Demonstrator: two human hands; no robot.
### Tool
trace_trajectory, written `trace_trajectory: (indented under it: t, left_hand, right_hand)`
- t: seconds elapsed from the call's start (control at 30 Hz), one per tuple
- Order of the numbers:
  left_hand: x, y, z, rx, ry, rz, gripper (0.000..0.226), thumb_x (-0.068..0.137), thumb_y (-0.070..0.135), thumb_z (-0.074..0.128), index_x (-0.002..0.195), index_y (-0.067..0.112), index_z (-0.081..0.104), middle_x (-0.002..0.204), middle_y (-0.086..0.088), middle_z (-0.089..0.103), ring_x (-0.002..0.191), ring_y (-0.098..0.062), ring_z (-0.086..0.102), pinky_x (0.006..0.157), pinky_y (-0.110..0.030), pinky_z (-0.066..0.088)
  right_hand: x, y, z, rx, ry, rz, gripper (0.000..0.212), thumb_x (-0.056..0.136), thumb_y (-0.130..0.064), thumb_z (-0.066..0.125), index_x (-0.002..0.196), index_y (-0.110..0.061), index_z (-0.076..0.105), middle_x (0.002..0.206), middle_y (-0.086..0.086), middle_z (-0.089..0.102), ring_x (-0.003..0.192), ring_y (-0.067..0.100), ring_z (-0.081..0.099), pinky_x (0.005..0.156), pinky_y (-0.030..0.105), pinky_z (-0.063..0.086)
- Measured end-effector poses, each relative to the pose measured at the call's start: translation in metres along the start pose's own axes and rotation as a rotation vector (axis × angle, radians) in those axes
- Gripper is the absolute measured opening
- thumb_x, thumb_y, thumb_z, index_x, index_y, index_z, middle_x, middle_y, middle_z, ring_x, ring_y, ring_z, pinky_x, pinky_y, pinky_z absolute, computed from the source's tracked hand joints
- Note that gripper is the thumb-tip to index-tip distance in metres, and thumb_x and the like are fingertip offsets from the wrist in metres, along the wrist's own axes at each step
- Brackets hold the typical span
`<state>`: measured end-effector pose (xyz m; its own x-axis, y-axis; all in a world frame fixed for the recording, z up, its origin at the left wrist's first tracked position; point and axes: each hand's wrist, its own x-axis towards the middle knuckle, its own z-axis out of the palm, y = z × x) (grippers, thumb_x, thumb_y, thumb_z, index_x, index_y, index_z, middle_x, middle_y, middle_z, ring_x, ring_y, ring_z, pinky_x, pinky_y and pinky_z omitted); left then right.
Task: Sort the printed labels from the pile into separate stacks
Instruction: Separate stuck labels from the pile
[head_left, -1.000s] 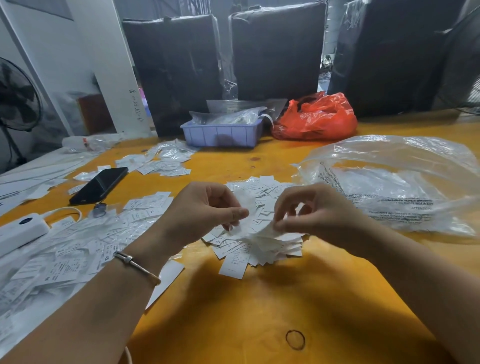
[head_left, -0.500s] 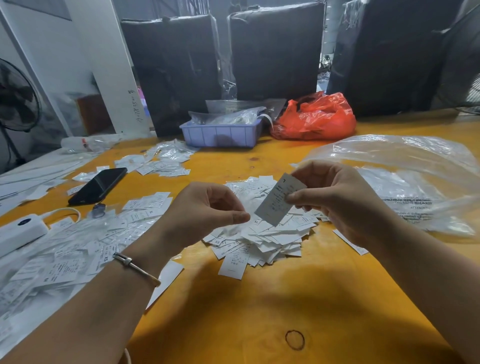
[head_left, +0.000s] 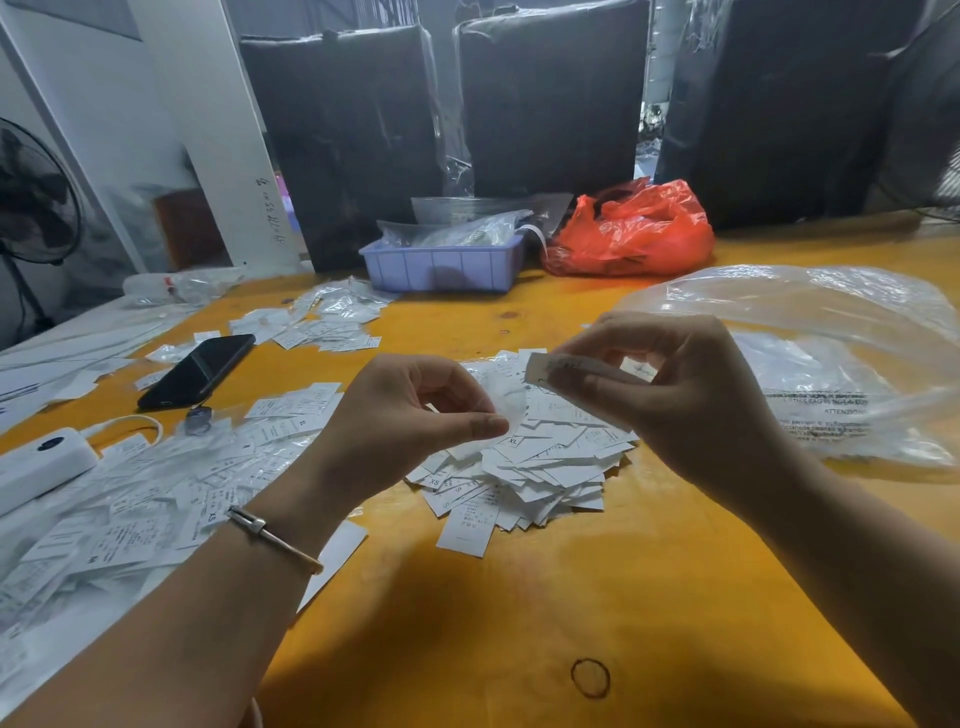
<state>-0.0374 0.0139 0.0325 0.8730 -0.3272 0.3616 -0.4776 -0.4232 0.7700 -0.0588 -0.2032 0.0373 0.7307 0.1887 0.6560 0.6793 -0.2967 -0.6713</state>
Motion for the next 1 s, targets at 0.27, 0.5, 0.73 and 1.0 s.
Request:
trace_trajectory:
  t: [0.27, 0.5, 0.73, 1.0]
  left_hand:
    - [-0.002, 0.001, 0.003, 0.052, -0.064, 0.037, 0.028, 0.061, 0.039, 0.080, 0.075, 0.016, 0.075, 0.074, -0.001, 0.073, 0.069, -0.020, 0.068, 0.065, -0.036, 0.060]
    - [-0.001, -0.002, 0.005, 0.159, -0.106, 0.083, 0.026, 0.064, 0.039, 0.077, 0.077, 0.016, 0.075, 0.073, 0.004, 0.073, 0.069, -0.012, 0.067, 0.064, -0.032, 0.058]
    - [0.000, -0.007, 0.007, 0.267, -0.127, 0.110, 0.018, 0.071, 0.033, 0.080, 0.078, 0.018, 0.075, 0.073, 0.007, 0.072, 0.071, -0.009, 0.066, 0.059, -0.015, 0.050]
    - [-0.001, -0.009, 0.009, 0.319, -0.169, 0.116, 0.011, 0.073, 0.027, 0.083, 0.075, 0.027, 0.072, 0.073, 0.010, 0.070, 0.071, -0.006, 0.064, 0.057, -0.012, 0.047]
  right_hand:
    - [0.000, 0.002, 0.005, -0.072, -0.109, 0.021, 0.012, 0.080, -0.022, 0.072, 0.089, -0.016, 0.077, 0.075, -0.008, 0.064, 0.070, 0.009, 0.060, 0.062, 0.018, 0.044]
    - [0.000, 0.005, 0.004, -0.264, -0.156, 0.053, 0.004, 0.078, -0.020, 0.078, 0.080, -0.020, 0.074, 0.070, -0.013, 0.066, 0.066, 0.005, 0.058, 0.061, 0.025, 0.046]
    - [0.000, 0.003, 0.003, -0.366, -0.227, 0.100, 0.005, 0.075, -0.020, 0.080, 0.079, -0.020, 0.078, 0.074, -0.009, 0.071, 0.069, 0.002, 0.061, 0.065, 0.023, 0.048]
    - [-0.004, -0.001, 0.010, -0.434, -0.295, 0.106, 0.004, 0.076, -0.021, 0.078, 0.079, -0.019, 0.078, 0.068, -0.014, 0.066, 0.063, -0.003, 0.056, 0.061, 0.013, 0.041]
